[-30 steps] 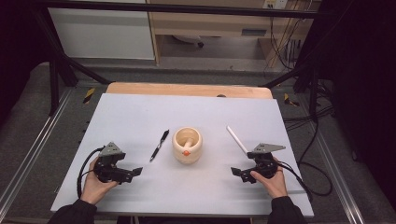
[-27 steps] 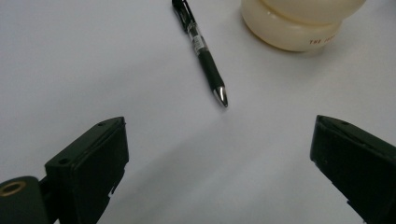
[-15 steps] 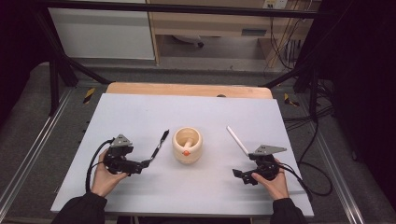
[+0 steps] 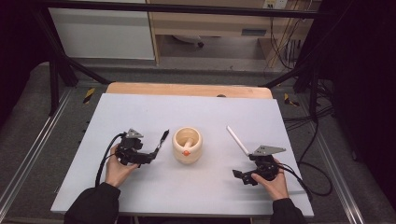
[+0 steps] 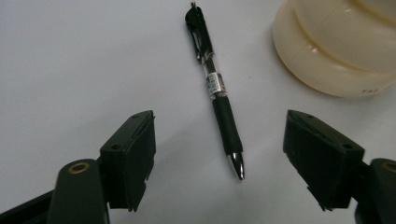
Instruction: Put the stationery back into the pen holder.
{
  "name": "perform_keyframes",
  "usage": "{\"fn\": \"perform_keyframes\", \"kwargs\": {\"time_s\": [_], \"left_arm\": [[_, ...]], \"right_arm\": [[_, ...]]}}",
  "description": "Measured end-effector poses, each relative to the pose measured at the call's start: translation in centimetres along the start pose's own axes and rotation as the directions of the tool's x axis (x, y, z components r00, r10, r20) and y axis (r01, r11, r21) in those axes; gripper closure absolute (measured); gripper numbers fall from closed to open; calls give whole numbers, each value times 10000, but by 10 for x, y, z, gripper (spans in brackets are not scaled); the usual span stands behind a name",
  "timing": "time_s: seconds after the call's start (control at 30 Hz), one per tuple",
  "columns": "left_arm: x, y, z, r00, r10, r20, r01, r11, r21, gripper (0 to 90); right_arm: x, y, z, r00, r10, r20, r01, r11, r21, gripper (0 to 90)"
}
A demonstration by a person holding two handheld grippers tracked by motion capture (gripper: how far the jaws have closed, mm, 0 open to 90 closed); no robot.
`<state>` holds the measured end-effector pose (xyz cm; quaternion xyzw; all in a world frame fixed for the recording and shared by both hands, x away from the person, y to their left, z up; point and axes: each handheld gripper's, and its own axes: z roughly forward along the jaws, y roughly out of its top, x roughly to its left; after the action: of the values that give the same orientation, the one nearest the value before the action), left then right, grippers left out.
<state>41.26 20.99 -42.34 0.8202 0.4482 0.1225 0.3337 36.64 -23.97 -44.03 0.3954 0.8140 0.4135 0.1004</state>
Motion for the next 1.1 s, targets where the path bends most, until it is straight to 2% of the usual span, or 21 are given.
{"fn": "perform_keyframes", "kwargs": {"time_s": [0.27, 0.47, 0.8, 1.1], "left_arm": [[-6, 8, 12, 9997, -57, -225, 62, 9998, 200, 473], [-11, 10, 19, 9995, -76, -321, 87, 9993, 359, 577], [-17, 12, 28, 9967, 67, -810, -24, 9986, 524, 684], [-18, 13, 33, 9953, 41, -970, 8, 9987, 504, 753]], "right_arm": [[0, 0, 0, 10000, -11, 4, 11, 10000, 2, 7], [0, 0, 0, 10000, -7, 53, 7, 10000, -9, 7], [0, 0, 0, 10000, 17, 8, -17, 10000, -11, 7], [0, 0, 0, 10000, 4, 16, -4, 10000, -28, 7]]}}
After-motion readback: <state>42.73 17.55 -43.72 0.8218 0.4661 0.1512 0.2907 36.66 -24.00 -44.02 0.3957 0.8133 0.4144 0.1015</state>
